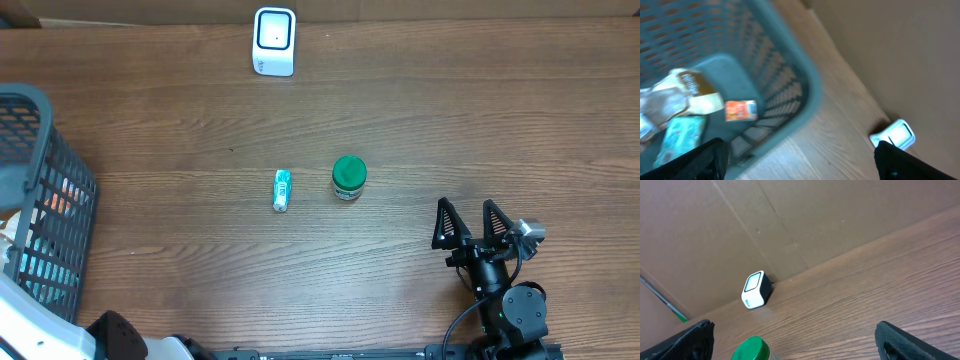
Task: Scan the item barcode
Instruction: 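Reach into the basket and grasp the orange Kleenex pack, left gripper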
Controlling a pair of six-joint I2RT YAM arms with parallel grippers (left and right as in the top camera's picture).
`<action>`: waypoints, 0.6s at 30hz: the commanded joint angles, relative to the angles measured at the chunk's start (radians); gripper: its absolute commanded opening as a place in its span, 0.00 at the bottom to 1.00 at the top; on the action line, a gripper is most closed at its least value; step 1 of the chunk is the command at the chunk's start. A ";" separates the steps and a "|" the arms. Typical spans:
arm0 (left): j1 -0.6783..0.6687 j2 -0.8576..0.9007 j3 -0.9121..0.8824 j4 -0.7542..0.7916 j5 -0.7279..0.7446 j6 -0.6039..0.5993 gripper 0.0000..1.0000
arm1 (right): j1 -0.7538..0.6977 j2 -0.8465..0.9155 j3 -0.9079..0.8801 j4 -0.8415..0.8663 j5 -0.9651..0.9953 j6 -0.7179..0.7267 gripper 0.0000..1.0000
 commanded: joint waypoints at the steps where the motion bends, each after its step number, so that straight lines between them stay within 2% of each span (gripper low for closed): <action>1: 0.067 0.025 -0.075 0.021 0.034 -0.037 0.94 | 0.018 -0.008 -0.011 0.006 -0.002 0.000 1.00; 9: 0.093 0.111 -0.252 0.087 -0.001 -0.048 0.91 | 0.024 -0.008 -0.011 0.006 -0.002 0.000 1.00; 18: 0.093 0.130 -0.377 0.146 -0.081 -0.047 0.91 | 0.024 -0.008 -0.011 0.006 -0.002 0.000 1.00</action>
